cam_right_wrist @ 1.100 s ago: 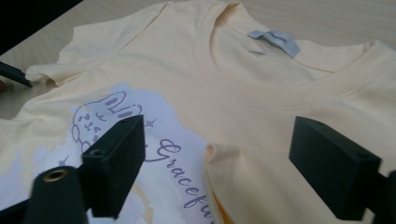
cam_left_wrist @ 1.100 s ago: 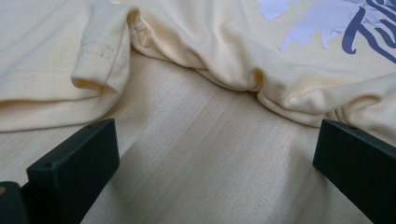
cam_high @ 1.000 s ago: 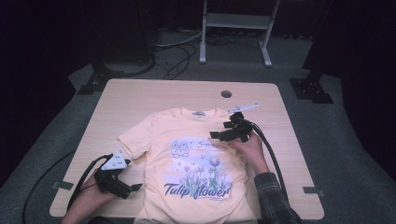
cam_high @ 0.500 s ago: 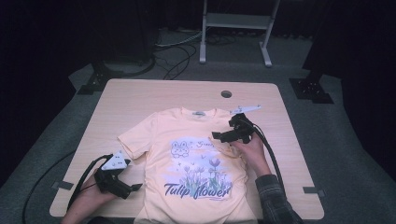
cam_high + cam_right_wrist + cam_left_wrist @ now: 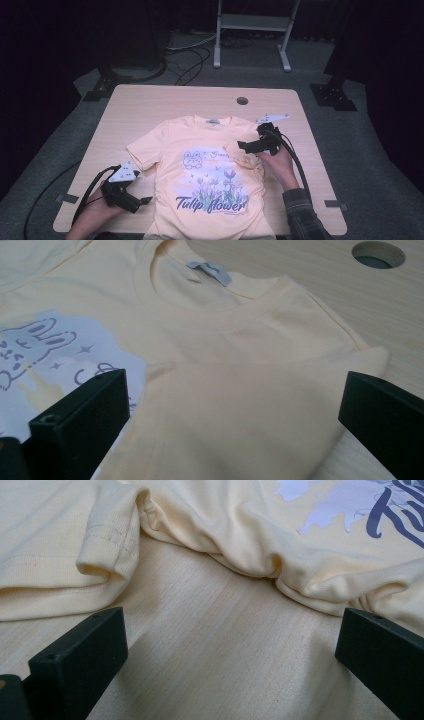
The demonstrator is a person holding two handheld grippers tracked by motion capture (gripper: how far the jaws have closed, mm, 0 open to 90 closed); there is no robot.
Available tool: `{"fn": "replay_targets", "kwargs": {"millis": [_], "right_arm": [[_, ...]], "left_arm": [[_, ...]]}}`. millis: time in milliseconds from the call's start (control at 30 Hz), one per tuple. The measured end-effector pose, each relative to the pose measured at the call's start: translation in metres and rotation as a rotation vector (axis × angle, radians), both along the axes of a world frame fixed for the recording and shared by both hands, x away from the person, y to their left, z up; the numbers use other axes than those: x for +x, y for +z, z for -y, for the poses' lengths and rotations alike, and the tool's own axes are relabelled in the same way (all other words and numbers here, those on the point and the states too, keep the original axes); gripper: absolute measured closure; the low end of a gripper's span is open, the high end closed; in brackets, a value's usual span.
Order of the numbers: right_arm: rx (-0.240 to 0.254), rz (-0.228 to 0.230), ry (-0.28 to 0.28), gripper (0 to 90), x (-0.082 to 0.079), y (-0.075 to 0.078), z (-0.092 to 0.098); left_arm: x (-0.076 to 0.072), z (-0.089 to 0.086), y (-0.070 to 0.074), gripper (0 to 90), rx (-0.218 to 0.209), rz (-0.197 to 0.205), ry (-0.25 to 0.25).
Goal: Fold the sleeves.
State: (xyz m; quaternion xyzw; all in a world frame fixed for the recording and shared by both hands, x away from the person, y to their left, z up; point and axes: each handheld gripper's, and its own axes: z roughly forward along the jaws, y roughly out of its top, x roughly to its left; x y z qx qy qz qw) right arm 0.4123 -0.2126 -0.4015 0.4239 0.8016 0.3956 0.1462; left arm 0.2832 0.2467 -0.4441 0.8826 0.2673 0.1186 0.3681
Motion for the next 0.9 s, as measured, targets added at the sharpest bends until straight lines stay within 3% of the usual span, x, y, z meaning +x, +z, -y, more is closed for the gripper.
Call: {"fn": "replay_targets", "kwargs": {"millis": [433,667,767,900], "right_arm": [[-0.014,-0.018,-0.045,0.0,-0.011,-0.009,0.02],[-0.053,-0.023,-0.039,0.0,-0.017,-0.016,0.014],[-0.094,-0.015,-0.03,0.0,-0.02,-0.018,0.01],[-0.092,-0.005,-0.028,0.0,-0.024,-0.019,0.012]], "left_arm": [[0.0,0.0,0.0,0.0,0.001,0.001,0.0],[0.001,0.0,0.0,0.0,0.001,0.0,0.002],[0.001,0.0,0.0,0.0,0.001,0.0,0.001],[0.001,0.0,0.0,0.0,0.001,0.0,0.002]]}}
